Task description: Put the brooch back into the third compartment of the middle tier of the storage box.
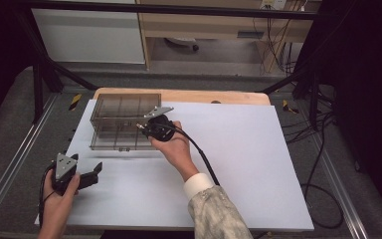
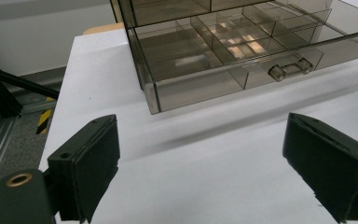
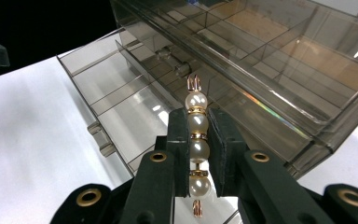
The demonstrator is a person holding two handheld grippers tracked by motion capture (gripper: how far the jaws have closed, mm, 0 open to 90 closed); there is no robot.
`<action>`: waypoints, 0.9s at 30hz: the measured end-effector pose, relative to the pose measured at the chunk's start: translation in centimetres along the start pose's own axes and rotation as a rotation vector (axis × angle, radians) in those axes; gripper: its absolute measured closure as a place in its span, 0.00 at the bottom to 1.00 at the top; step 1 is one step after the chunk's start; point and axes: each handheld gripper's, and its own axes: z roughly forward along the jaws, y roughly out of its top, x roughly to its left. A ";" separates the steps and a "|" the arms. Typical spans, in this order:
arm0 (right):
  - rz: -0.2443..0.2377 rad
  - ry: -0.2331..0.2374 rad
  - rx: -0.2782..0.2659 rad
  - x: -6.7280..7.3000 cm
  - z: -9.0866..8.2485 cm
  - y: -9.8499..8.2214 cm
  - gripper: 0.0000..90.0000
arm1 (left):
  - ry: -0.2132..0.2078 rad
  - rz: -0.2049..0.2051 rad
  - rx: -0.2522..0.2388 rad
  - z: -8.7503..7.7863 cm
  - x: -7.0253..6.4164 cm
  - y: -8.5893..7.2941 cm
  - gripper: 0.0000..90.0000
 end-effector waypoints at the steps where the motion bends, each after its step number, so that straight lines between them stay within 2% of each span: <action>1: 0.001 0.000 0.000 0.0 0.0 0.0 0.88 | 0.000 0.000 0.000 0.0 0.0 0.0 0.12; 15: -0.004 -0.012 0.058 -0.1 0.9 -0.8 0.88 | -0.003 0.000 -0.001 0.0 0.0 0.0 0.12; 27: 0.002 0.001 0.074 0.0 1.2 -0.9 0.86 | -0.004 -0.001 -0.001 0.0 0.0 0.0 0.12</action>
